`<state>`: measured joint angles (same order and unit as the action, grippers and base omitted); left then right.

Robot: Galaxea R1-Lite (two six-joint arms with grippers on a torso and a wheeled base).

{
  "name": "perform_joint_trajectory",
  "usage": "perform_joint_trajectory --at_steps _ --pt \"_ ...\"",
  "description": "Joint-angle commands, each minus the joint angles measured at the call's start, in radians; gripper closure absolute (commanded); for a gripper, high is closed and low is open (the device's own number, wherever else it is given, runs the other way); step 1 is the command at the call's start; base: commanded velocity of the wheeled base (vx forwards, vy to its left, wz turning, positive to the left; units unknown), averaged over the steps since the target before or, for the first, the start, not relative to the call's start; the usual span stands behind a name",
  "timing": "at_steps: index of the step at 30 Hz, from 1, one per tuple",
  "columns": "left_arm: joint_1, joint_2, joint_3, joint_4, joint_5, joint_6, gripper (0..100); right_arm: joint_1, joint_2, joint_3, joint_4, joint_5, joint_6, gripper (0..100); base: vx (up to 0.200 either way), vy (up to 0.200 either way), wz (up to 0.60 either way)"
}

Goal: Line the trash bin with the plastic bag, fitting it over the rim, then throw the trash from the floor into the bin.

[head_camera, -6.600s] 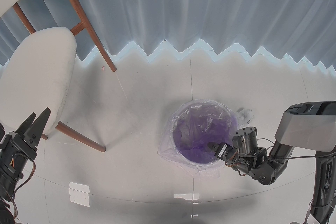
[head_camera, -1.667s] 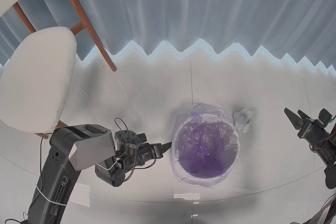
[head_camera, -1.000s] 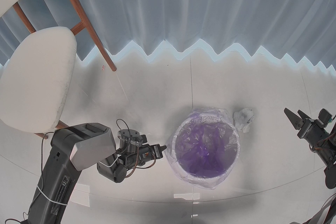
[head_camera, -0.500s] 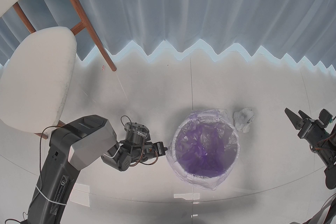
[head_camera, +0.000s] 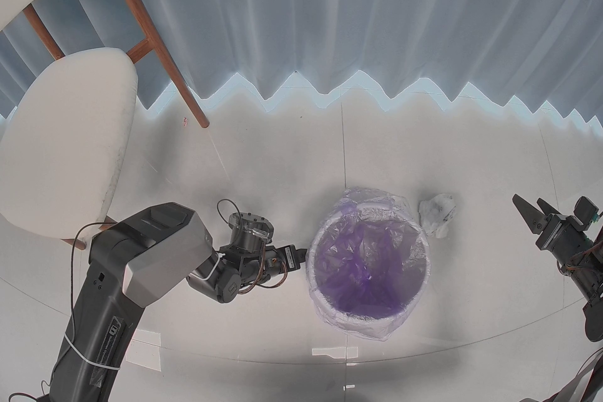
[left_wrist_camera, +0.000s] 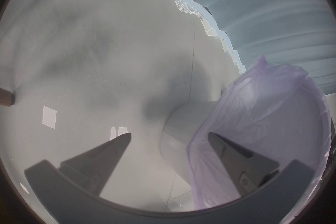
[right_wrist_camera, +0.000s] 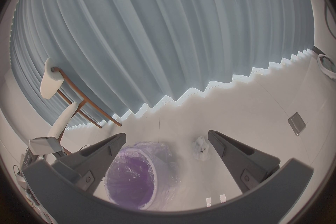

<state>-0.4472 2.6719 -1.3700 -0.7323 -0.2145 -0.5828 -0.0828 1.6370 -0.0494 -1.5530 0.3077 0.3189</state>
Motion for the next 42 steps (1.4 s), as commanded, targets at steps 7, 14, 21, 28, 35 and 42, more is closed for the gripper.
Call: perform_joint_trajectory --at_steps 7,14,21,28,35,42 --pt "0.022 -0.161 0.361 -0.197 0.029 -0.002 0 -0.002 -0.023 0.037 -0.016 0.001 -0.001 0 0.0 0.0 0.0" --pt "0.042 -0.354 0.706 -0.498 0.027 -0.003 0 -0.02 -0.036 0.049 -0.015 -0.012 0.003 0 0.0 0.0 0.0" --pt "0.016 -0.592 1.02 -0.817 0.03 0.0 0 -0.026 -0.031 0.049 -0.013 -0.012 0.002 0 0.0 0.0 0.0" --pt "0.032 -0.889 1.148 -0.815 0.135 -0.088 0 -0.026 -0.023 0.049 -0.009 -0.051 0.0 0 0.0 0.0 0.0" --pt "0.033 -1.195 1.299 -0.814 0.155 -0.137 0 -0.032 0.01 0.049 0.048 -0.117 -0.006 0 0.0 0.0 0.0" --pt "0.038 -1.345 1.37 -0.777 0.159 -0.075 0 -0.038 0.175 -0.023 0.048 -0.116 -0.012 0 0.0 0.0 0.0"
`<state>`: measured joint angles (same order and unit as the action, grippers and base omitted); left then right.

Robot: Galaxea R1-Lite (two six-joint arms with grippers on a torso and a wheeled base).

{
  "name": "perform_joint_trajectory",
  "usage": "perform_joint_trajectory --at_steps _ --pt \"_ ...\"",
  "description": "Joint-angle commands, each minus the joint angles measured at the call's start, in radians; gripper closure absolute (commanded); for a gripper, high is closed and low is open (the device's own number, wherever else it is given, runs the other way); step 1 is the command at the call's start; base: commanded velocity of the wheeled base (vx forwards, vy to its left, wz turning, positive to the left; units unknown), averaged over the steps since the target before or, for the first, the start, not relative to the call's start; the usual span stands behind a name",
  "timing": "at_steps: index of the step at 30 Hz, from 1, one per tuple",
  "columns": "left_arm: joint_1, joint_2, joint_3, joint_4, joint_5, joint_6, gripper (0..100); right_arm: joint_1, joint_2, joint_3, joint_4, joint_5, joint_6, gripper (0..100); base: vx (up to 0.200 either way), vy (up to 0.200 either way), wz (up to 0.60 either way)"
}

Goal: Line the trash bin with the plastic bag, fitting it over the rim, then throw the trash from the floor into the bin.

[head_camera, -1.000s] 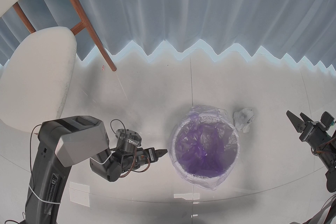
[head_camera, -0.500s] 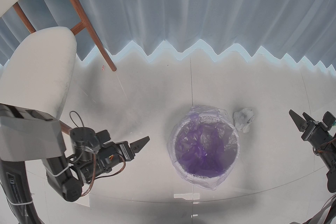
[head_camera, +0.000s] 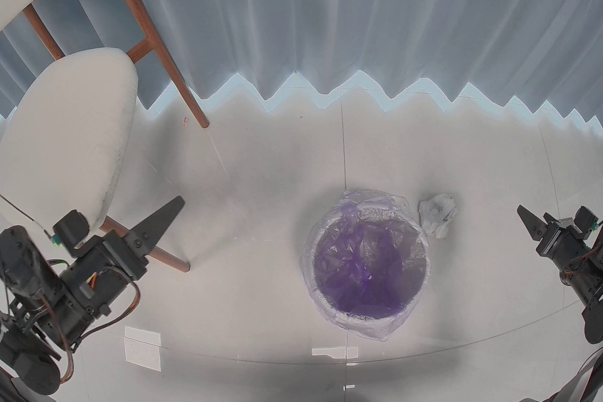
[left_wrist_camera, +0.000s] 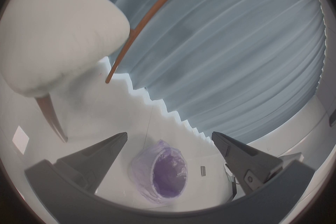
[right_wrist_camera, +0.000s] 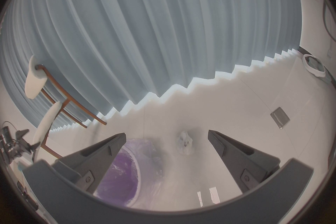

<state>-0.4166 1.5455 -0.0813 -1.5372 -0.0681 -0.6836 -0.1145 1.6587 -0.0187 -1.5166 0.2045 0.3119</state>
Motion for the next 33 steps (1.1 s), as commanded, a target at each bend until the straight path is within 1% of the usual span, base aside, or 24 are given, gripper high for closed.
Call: perform_joint_trajectory --at_steps 1,5,7,8,9,10,11,12,13,15,17,18,19,23,26,33 --pt "0.01 -0.234 0.081 0.039 0.013 0.041 0 -0.008 0.193 -0.081 0.012 -0.013 -0.005 0 0.0 0.0 0.0" --pt "0.033 -0.266 0.081 0.069 0.031 0.104 0 -0.017 0.366 -0.213 0.012 -0.014 -0.007 0 0.0 0.0 0.0" --pt "0.045 -0.285 0.081 0.072 0.034 0.13 0 -0.021 0.418 -0.265 0.015 -0.014 -0.007 0 0.0 0.0 0.0" --pt "0.062 -0.306 0.081 0.077 0.034 0.164 0 -0.021 0.472 -0.322 0.018 -0.013 -0.007 0 0.0 0.0 0.0" --pt "0.065 -0.311 0.081 0.078 0.036 0.171 0 -0.021 0.483 -0.334 0.018 -0.013 -0.007 0 0.0 0.0 0.0" --pt "0.101 -0.351 0.081 0.092 0.034 0.217 0 -0.021 0.544 -0.394 0.026 -0.013 -0.01 0 0.0 0.0 0.0" --pt "0.107 -0.358 0.081 0.095 0.034 0.225 0 -0.021 0.553 -0.403 0.029 -0.013 -0.011 0 0.0 0.0 0.0" --pt "0.151 -0.397 0.081 0.134 0.036 0.259 0 -0.021 0.595 -0.455 0.049 -0.013 -0.022 0 0.0 0.0 0.0" --pt "0.17 -0.415 0.081 0.157 0.036 0.271 0 -0.021 0.61 -0.477 0.059 -0.013 -0.027 0 0.0 0.0 0.0" --pt "0.254 -0.513 0.081 0.281 0.031 0.309 0 -0.021 0.658 -0.566 0.118 -0.014 -0.037 0 0.0 0.0 0.0" --pt "0.302 -0.594 0.081 0.385 0.031 0.337 0 -0.017 0.685 -0.642 0.171 -0.016 -0.042 0 0.0 0.0 0.0" --pt "0.302 -0.594 0.081 0.385 0.031 0.337 0 -0.017 0.685 -0.642 0.171 -0.016 -0.042 0 0.0 0.0 0.0" --pt "0.325 -0.682 0.08 0.503 0.037 0.369 0 -0.014 0.71 -0.724 0.243 -0.019 -0.053 0 0.0 0.0 0.0" --pt "0.363 -0.832 0.038 0.727 0.047 0.426 0 -0.013 0.771 -0.888 0.377 -0.02 -0.085 0 0.0 0.0 0.0" --pt "0.403 -0.923 -0.002 0.884 0.083 0.441 0 -0.002 0.817 -0.994 0.435 -0.022 -0.102 0 0.0 0.0 0.0" --pt "0.418 -1.137 -0.012 1.122 0.102 0.461 0 0.045 0.9 -1.167 0.546 -0.022 -0.103 0 0.0 0.0 0.0"
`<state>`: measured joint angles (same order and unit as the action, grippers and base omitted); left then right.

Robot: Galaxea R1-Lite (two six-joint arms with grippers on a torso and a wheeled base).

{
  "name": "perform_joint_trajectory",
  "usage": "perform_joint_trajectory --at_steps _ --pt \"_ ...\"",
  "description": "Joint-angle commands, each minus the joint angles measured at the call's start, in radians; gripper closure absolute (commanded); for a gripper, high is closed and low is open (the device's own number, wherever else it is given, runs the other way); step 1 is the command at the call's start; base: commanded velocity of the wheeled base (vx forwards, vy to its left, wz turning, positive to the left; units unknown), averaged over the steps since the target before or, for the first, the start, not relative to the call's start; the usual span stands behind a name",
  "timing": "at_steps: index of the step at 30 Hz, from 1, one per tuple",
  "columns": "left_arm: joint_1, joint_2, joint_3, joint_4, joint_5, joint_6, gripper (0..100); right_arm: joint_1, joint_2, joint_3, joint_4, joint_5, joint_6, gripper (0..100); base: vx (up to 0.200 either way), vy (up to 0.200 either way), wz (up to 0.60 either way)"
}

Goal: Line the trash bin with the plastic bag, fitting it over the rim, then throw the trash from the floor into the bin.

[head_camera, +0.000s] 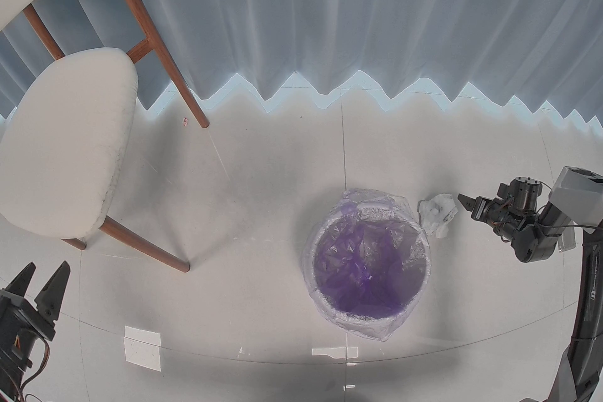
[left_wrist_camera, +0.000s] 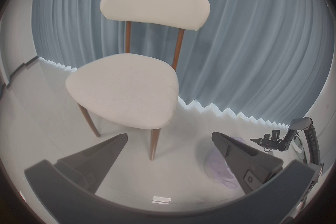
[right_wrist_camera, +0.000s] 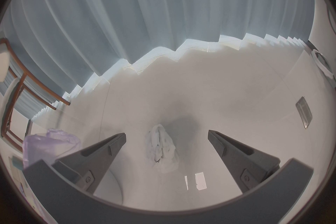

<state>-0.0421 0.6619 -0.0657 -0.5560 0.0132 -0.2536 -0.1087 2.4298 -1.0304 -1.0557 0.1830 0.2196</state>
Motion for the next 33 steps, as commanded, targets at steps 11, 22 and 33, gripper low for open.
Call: perform_joint_trajectory --at_steps 11,22,33 --pt "0.033 -0.533 -0.025 0.464 0.014 0.117 0 0.067 0.275 -0.438 0.234 -0.042 -0.029 0 0.0 0.0 0.0" --pt "0.044 -0.662 0.044 0.57 0.06 0.175 0 0.064 0.361 -0.62 0.364 -0.068 -0.031 100 0.0 0.0 0.0" --pt "0.044 -0.662 0.046 0.568 0.065 0.174 0 -0.008 0.049 -0.359 0.296 -0.059 -0.02 100 0.0 0.0 0.0"
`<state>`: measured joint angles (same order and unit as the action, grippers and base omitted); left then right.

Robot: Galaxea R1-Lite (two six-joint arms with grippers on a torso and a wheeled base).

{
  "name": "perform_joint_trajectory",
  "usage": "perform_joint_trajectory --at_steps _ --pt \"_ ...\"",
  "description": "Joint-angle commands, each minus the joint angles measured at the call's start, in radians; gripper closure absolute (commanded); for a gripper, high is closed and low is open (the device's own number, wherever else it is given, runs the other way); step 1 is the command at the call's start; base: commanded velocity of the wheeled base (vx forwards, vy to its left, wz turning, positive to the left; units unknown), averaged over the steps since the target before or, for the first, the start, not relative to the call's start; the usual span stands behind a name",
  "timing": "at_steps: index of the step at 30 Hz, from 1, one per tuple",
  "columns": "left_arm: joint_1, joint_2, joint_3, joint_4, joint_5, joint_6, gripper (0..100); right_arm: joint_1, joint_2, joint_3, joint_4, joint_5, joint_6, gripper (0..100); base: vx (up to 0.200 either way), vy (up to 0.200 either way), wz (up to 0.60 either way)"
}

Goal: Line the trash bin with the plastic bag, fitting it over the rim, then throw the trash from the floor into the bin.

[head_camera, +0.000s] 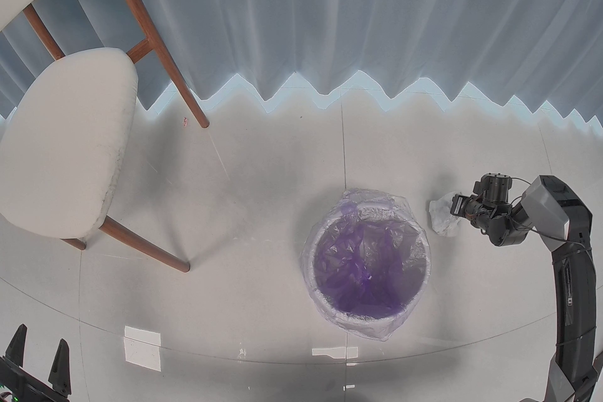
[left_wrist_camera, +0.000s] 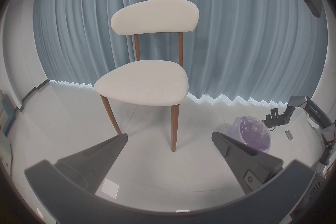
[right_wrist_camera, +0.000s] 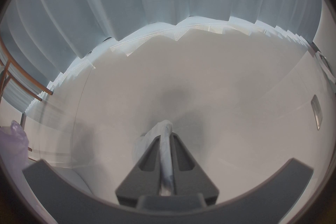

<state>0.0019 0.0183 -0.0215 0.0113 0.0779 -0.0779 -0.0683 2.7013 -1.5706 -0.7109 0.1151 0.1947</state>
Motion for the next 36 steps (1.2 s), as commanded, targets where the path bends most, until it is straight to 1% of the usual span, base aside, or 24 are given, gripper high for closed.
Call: perform_joint_trajectory --at_steps 1,5,7,8,9,10,11,12,13,14,15,16,17,18,19,20,25,26,27,30,33,36 --pt "0.0 -0.018 0.002 0.001 0.002 -0.002 0 -0.054 -0.265 0.222 -0.062 0.011 0.006 100 0.0 0.0 0.0" --pt "-0.002 -0.018 0.0 0.007 -0.01 0.003 0 -0.064 -0.549 0.538 -0.15 0.084 0.057 100 0.0 0.0 0.0" --pt "-0.002 -0.018 0.002 0.004 -0.015 0.018 0 -0.05 -0.684 0.699 -0.193 0.118 0.055 100 0.0 0.0 0.0" --pt "-0.002 -0.018 0.002 0.004 -0.02 0.024 0 -0.039 -0.722 0.748 -0.211 0.123 0.055 100 0.0 0.0 0.0" --pt "-0.002 -0.018 0.002 0.006 -0.021 0.026 0 -0.036 -0.73 0.755 -0.216 0.123 0.054 100 0.0 0.0 0.0" --pt "-0.003 -0.018 0.008 0.009 -0.055 0.052 0 0.013 -0.818 0.86 -0.289 0.12 0.055 100 0.0 0.0 0.0" --pt "-0.003 -0.018 0.008 0.009 -0.055 0.052 0 0.013 -0.818 0.86 -0.289 0.12 0.055 100 0.0 0.0 0.0" --pt "-0.003 -0.018 0.011 0.012 -0.066 0.063 0 0.051 -0.877 0.933 -0.358 0.118 0.051 100 0.0 0.0 0.0" --pt "-0.003 -0.018 0.011 0.013 -0.066 0.063 0 0.074 -0.907 0.966 -0.391 0.118 0.04 100 0.0 0.0 0.0" --pt "-0.003 -0.018 0.011 0.013 -0.066 0.063 0 0.088 -0.92 0.982 -0.406 0.118 0.031 100 0.0 0.0 0.0" --pt "-0.005 -0.018 0.011 0.013 -0.066 0.063 0 0.119 -0.949 1.014 -0.432 0.113 0.005 100 0.0 0.0 0.0" --pt "-0.005 -0.018 0.011 0.013 -0.066 0.063 0 0.122 -0.953 1.017 -0.435 0.113 0.002 100 0.0 0.0 0.0" --pt "-0.005 -0.018 0.011 0.013 -0.066 0.063 0 0.159 -0.991 1.046 -0.455 0.113 -0.037 100 0.0 0.0 0.0" --pt "-0.005 -0.018 0.011 0.013 -0.066 0.063 0 0.176 -1.003 1.055 -0.46 0.115 -0.052 100 0.0 0.0 0.0" --pt "-0.005 -0.018 0.011 0.013 -0.066 0.063 0 0.176 -1.003 1.055 -0.46 0.115 -0.052 100 0.0 0.0 0.0" --pt "-0.003 -0.018 0.011 0.012 -0.064 0.061 0 0.223 -1.026 1.069 -0.472 0.115 -0.064 100 0.0 0.0 0.0" --pt "-0.002 -0.018 0.011 0.009 -0.064 0.059 0 0.346 -1.035 1.121 -0.473 0.117 -0.064 100 0.0 0.0 0.0" --pt "-0.002 -0.018 0.012 0.009 -0.064 0.059 0 0.351 -1.034 1.123 -0.472 0.117 -0.066 100 0.0 0.0 0.0" --pt "-0.002 -0.018 0.012 0.003 -0.064 0.058 0 0.409 -1.025 1.137 -0.467 0.115 -0.063 100 0.0 0.0 0.0" --pt "-0.003 -0.018 0.015 -0.002 -0.064 0.058 0 0.467 -0.965 1.155 -0.478 0.113 -0.064 100 0.0 0.0 0.0" --pt "-0.003 -0.018 0.017 -0.002 -0.064 0.058 0 0.479 -0.876 1.141 -0.509 0.112 -0.066 100 0.0 0.0 0.0" --pt "-0.003 -0.018 0.017 -0.004 -0.064 0.058 0 0.481 -0.775 1.143 -0.613 0.101 -0.072 100 0.0 0.0 0.0"
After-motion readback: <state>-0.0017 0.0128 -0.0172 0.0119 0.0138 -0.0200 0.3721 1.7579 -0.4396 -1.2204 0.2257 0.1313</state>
